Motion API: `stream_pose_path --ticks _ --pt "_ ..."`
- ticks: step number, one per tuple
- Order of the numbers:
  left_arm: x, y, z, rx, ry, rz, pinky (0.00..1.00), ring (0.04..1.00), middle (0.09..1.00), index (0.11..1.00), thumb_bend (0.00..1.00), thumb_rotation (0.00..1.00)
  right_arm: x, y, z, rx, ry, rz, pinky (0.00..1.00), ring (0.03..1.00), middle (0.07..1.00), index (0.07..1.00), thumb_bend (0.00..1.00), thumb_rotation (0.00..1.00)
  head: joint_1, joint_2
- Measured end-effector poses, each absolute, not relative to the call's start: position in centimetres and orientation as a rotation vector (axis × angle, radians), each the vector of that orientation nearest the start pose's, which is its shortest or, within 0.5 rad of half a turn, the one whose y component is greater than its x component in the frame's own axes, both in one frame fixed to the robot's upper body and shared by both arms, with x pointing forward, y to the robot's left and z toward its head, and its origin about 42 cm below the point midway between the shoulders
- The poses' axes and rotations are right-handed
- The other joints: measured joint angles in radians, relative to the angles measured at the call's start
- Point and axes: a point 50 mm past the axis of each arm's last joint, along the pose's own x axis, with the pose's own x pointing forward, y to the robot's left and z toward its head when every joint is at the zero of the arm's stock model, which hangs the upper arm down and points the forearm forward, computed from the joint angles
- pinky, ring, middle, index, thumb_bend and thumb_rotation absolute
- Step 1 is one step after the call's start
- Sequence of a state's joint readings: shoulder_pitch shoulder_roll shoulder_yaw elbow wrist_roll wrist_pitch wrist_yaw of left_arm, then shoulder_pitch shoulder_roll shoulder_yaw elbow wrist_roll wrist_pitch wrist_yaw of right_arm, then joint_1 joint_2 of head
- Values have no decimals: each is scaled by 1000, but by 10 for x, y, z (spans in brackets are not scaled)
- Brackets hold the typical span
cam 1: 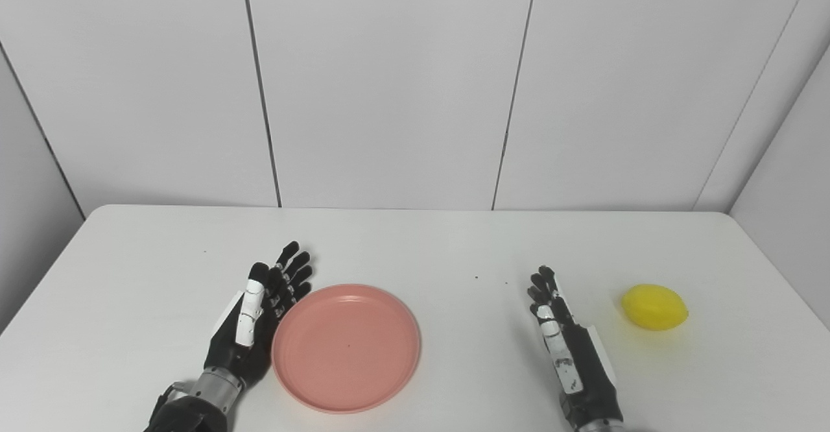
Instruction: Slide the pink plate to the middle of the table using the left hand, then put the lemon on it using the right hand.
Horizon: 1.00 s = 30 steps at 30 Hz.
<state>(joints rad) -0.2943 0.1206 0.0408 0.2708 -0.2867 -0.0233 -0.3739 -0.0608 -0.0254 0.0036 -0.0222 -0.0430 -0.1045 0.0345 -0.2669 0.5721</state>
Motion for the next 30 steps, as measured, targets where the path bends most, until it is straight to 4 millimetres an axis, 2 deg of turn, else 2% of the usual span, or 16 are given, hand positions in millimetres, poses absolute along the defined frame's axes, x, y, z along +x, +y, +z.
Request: stream_pose_path --ticks 11,15,19,30 --pt "372 210 124 -189 -97 -399 1000 1000 1000 1000 812 1000 312 -203 127 -72 -187 60 965 973 971 995 597 960 -18 23" --pt "365 197 125 -207 -109 -413 1000 1000 1000 1000 820 1000 312 -204 127 -69 -187 58 962 965 968 991 567 955 -2 41" --pt "357 187 125 -221 -106 -405 1000 1000 1000 1000 827 1000 312 -205 127 -69 -188 57 965 964 967 990 588 952 3 45" --pt "339 164 126 -255 -109 -355 1000 1000 1000 1000 803 1000 309 -213 128 -47 -186 50 986 973 973 991 566 960 66 91"
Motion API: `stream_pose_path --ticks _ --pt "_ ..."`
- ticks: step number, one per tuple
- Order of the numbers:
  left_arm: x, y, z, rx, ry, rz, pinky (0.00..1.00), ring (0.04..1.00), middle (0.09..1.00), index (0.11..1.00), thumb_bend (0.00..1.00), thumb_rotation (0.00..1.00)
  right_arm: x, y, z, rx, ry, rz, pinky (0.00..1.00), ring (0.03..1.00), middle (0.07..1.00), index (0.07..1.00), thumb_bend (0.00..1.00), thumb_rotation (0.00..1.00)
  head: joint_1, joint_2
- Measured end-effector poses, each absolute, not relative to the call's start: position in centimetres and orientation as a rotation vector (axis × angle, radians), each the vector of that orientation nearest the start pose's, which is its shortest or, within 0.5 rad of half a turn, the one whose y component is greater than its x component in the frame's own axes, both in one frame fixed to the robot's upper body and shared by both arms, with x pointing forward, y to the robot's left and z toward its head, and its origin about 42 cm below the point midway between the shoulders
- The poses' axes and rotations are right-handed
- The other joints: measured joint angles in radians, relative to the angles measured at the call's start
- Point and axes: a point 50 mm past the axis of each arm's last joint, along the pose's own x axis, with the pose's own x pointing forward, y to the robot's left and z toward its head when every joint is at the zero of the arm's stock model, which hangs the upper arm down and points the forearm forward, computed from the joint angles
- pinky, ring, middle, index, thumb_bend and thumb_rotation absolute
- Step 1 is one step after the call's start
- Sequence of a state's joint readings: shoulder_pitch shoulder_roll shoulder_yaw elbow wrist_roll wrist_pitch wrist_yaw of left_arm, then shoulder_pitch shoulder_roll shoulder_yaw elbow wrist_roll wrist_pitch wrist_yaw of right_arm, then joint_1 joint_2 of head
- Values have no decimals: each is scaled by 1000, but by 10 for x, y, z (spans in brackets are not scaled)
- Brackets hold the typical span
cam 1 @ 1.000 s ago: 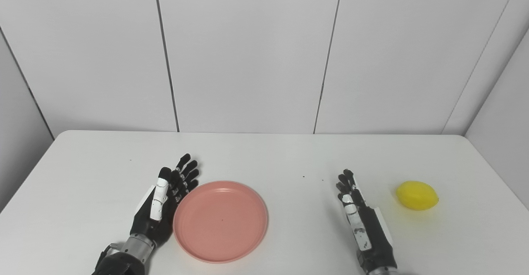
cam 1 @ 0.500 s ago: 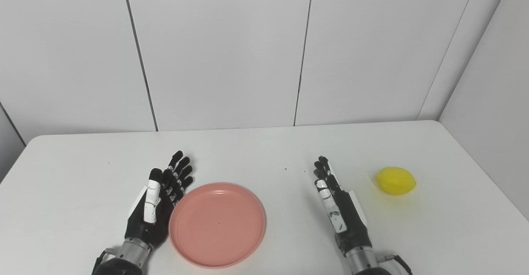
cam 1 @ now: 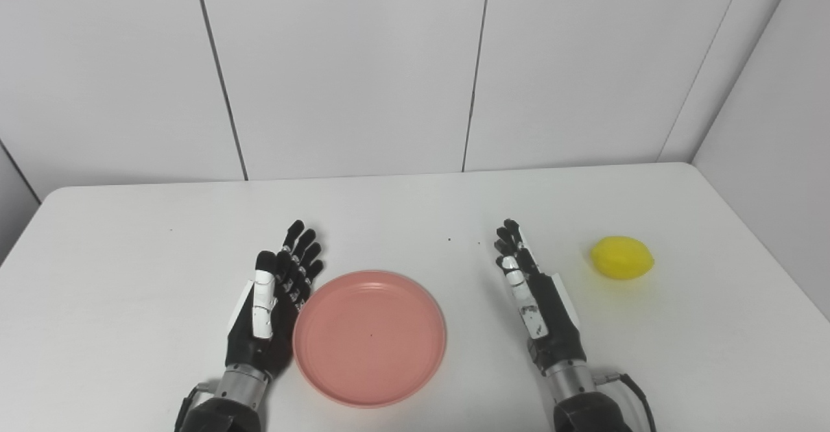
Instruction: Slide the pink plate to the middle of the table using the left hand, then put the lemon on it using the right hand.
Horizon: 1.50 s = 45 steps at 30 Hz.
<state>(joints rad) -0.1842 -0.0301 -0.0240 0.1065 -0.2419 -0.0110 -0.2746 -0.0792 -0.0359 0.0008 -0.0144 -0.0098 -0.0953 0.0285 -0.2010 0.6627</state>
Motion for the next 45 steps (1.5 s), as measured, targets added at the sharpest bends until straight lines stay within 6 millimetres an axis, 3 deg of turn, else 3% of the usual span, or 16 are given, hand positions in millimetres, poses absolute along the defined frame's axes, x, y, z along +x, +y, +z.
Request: stream_pose_path --ticks 10,12,22,28,35,45 --pt "329 155 125 -267 -82 -310 1000 1000 1000 1000 789 1000 308 -221 136 5 -197 70 988 978 989 1000 561 974 49 29" --pt "328 154 125 -257 -81 -304 1000 1000 1000 1000 788 1000 308 -222 138 9 -201 73 993 981 991 1000 568 973 92 38" --pt "326 143 124 -256 -75 -303 1000 1000 1000 1000 767 1000 306 -233 144 15 -203 74 1000 997 1000 1000 561 984 115 43" --pt "326 140 124 -260 -73 -305 1000 1000 1000 1000 758 1000 306 -237 148 19 -209 60 1000 1000 1000 1000 578 941 132 40" --pt "325 139 124 -260 -71 -303 1000 1000 1000 1000 755 1000 305 -243 149 -18 -213 23 1000 997 992 1000 617 949 109 32" --pt "325 139 124 -260 -81 -302 1000 1000 1000 1000 768 1000 305 -243 152 -33 -226 12 1000 989 979 984 568 911 63 -2"
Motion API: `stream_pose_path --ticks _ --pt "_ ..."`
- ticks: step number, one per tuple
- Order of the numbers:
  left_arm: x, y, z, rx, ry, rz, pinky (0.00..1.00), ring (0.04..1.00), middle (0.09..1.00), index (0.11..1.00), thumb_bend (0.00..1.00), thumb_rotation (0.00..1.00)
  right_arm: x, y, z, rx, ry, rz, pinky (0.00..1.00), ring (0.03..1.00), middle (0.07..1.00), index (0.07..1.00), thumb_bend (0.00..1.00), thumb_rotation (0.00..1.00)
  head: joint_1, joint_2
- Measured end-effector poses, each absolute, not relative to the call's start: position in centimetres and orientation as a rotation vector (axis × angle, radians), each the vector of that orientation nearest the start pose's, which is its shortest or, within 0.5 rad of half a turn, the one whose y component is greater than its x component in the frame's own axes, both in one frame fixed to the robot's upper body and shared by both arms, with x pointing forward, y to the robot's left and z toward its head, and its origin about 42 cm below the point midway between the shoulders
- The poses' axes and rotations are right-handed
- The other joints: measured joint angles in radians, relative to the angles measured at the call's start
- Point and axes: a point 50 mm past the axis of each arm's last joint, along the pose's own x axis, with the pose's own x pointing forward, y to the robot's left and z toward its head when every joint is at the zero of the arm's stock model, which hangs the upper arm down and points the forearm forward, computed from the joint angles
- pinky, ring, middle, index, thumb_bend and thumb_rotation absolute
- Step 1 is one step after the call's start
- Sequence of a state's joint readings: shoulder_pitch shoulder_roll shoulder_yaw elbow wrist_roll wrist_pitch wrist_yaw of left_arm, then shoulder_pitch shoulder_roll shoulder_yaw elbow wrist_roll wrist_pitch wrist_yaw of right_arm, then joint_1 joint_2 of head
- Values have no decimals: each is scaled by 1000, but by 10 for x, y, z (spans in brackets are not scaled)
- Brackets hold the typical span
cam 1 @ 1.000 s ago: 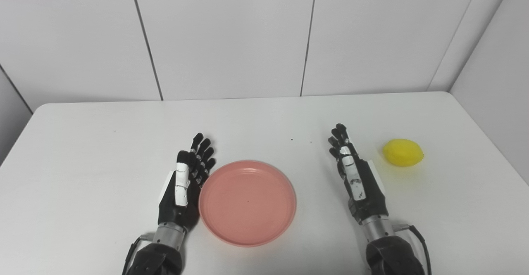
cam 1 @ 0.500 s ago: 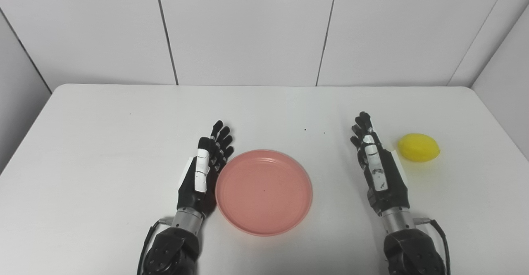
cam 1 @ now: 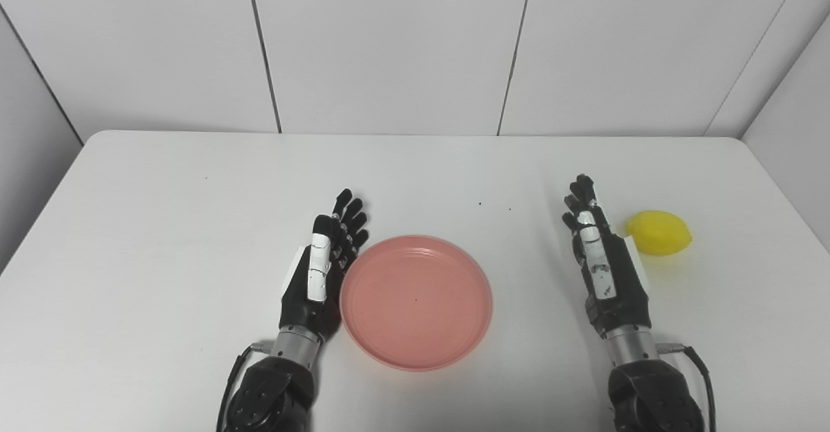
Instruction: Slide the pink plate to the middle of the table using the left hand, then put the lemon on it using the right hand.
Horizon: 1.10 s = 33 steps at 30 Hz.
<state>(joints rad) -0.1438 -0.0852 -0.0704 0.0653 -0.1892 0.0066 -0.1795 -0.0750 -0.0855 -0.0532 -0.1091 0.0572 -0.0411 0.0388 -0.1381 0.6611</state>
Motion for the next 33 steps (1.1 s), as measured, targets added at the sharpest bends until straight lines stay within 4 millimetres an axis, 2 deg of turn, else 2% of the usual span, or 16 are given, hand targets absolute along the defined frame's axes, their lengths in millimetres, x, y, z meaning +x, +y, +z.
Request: stream_pose_path --ticks 2,3,5,7,11,12,15,17,20,22,28,33 --pt "325 140 124 -256 -96 -298 1000 1000 1000 1000 772 1000 304 -244 160 -58 -257 -3 1000 989 974 980 566 910 -29 -14" --pt "325 140 124 -256 -99 -297 1000 1000 1000 1000 779 1000 304 -246 164 -76 -273 -10 1000 986 968 979 587 911 -64 -29" --pt "325 141 124 -255 -101 -295 1000 1000 1000 1000 780 1000 304 -249 168 -121 -303 -23 1000 991 970 980 632 924 -74 -32" --pt "325 143 124 -253 -104 -295 1000 1000 1000 1000 778 1000 303 -253 170 -176 -316 -41 1000 992 969 976 671 932 -216 -83" --pt "326 154 124 -248 -137 -296 1000 1000 1000 1000 774 1000 302 -258 174 -283 -338 -110 998 979 960 968 653 895 -241 -94" --pt "327 157 123 -247 -143 -302 1000 1000 1000 1000 778 1000 301 -259 174 -318 -340 -127 977 970 958 970 631 887 -291 -116" --pt "332 166 122 -253 -159 -315 1000 1000 1000 1000 778 1000 301 -262 176 -438 -352 -190 961 967 960 975 620 824 -304 -123" --pt "338 172 123 -251 -174 -320 1000 1000 1000 1000 774 1000 300 -266 178 -503 -361 -216 968 973 966 981 635 764 -354 -140" --pt "347 177 123 -253 -202 -323 998 995 1000 1000 764 1000 300 -274 180 -572 -368 -252 964 971 968 981 673 673 -385 -146" --pt "352 181 123 -248 -222 -326 994 990 1000 1000 759 1000 301 -278 183 -602 -373 -277 952 964 968 980 688 646 -423 -163" --pt "362 188 122 -242 -237 -335 988 988 1000 1000 804 1000 302 -281 182 -697 -332 -317 891 941 967 979 736 585 -434 -173" --pt "367 191 122 -229 -257 -346 978 984 1000 1000 847 1000 303 -286 178 -769 -286 -344 829 923 964 974 809 532 -471 -207"
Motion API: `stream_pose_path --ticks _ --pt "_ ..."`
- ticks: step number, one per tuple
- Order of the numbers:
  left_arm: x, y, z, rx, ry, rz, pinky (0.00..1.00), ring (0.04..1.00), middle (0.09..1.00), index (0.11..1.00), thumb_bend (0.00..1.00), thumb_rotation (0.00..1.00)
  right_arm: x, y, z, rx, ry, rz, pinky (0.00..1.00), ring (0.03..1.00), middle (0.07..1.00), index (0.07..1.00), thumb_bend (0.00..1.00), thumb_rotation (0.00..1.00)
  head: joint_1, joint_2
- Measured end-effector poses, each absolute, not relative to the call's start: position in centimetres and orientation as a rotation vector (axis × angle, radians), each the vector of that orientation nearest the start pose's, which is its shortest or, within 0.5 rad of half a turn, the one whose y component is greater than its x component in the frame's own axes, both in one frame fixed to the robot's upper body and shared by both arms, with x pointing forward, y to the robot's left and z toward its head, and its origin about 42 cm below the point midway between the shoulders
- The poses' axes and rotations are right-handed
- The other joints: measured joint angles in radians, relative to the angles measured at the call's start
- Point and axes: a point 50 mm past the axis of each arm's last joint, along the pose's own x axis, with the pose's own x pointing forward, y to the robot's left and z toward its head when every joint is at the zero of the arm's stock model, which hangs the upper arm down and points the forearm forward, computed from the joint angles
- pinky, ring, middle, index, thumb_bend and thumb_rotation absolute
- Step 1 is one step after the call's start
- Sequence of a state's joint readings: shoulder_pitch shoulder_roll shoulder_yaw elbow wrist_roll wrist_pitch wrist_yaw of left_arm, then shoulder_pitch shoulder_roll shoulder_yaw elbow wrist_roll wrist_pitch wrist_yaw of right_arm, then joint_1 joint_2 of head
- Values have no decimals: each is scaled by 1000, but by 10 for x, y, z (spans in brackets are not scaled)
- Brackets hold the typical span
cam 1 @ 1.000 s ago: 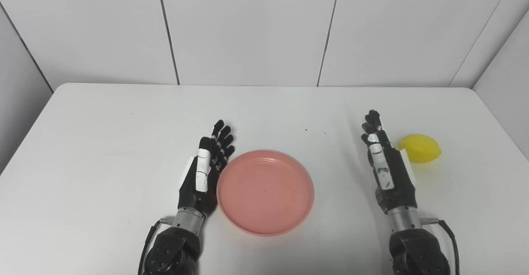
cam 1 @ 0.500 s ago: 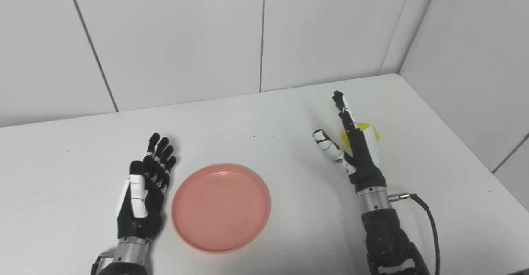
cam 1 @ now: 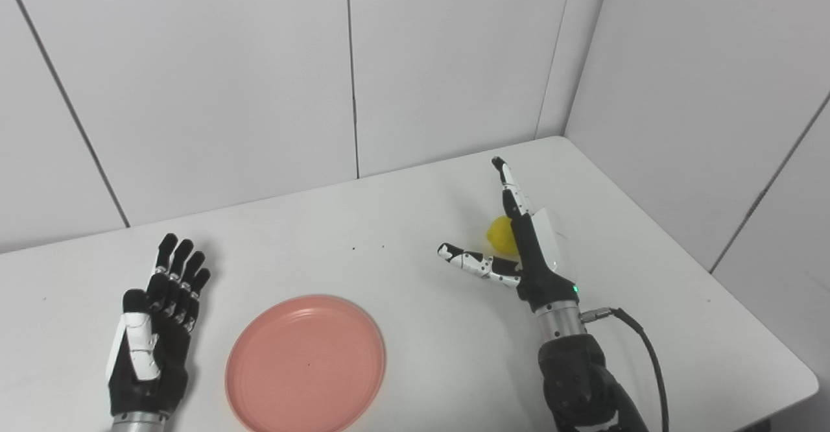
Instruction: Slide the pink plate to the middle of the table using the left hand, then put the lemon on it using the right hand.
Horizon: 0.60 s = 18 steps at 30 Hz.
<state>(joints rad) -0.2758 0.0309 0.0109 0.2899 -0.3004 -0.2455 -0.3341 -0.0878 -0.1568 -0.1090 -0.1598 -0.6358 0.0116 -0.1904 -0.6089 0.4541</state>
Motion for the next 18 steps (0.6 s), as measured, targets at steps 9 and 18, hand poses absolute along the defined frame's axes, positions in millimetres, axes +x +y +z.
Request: stream_pose_path --ticks 9,18 --pt "375 199 123 -202 -279 -349 992 999 1000 1000 885 1000 309 -305 172 -937 -185 -401 852 918 953 981 893 452 -6 -15" --pt "378 202 123 -188 -310 -353 984 991 1000 1000 871 1000 316 -323 162 -1029 -101 -418 912 917 944 967 907 349 -3 -18"
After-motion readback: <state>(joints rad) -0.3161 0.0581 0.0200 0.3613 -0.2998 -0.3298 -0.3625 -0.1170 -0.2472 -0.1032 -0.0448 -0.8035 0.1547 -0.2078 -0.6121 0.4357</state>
